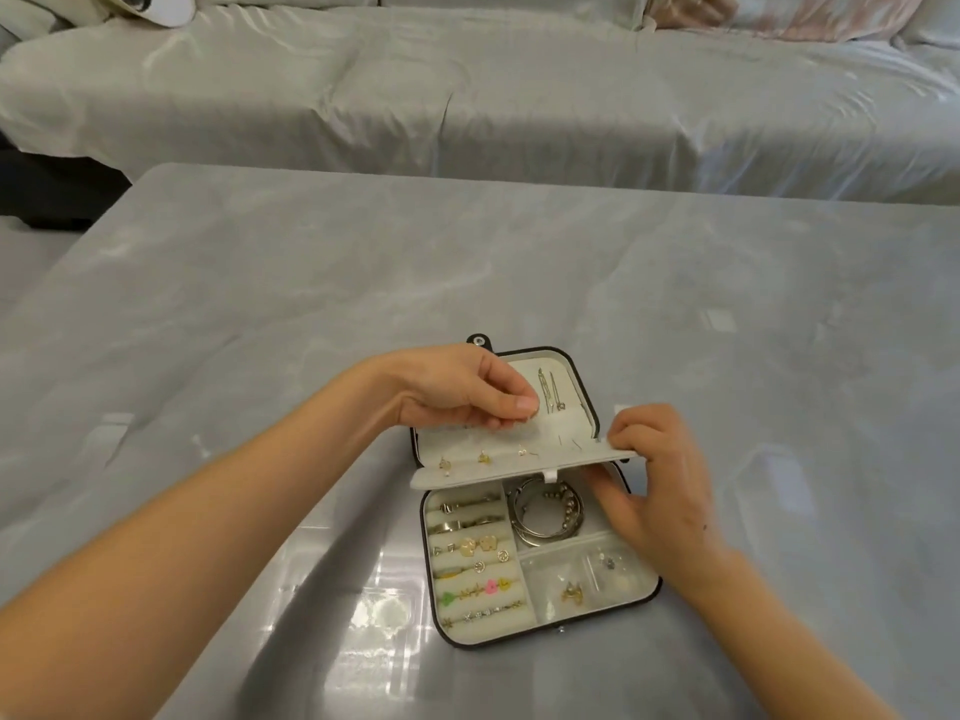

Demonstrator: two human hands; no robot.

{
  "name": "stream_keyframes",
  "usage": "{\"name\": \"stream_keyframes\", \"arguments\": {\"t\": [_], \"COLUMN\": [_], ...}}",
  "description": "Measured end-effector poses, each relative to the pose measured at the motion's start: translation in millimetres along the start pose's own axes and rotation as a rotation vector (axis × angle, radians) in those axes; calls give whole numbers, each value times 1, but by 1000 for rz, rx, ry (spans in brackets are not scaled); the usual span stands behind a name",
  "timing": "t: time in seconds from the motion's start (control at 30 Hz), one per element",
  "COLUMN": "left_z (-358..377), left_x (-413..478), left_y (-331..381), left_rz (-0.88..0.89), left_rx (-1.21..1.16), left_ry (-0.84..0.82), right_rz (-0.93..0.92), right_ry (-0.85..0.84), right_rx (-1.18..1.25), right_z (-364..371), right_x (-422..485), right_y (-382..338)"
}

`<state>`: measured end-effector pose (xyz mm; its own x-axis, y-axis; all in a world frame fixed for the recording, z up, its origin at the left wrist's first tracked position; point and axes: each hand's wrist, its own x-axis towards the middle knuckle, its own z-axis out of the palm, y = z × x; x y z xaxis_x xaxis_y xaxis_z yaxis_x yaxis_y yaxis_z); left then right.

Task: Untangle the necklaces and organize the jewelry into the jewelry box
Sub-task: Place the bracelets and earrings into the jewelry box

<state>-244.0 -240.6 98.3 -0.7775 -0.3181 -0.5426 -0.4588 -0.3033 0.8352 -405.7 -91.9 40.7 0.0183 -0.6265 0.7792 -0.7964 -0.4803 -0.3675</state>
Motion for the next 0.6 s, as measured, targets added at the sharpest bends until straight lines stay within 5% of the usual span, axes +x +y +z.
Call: {"name": "stream_keyframes", "arguments": {"t": [0.2, 0.6], "left_z": [13, 16], "left_x": [13, 15], "left_y": [-4, -6], "left_rz": [-19, 3], "left_rx": [-2, -86], "left_ry": [-140, -165], "right_rz": [1, -10], "right_ry": [28, 32], "right_rx": [19, 1], "right_z": [2, 2], "right_x": [-2, 3], "right_y": [0, -2]}}
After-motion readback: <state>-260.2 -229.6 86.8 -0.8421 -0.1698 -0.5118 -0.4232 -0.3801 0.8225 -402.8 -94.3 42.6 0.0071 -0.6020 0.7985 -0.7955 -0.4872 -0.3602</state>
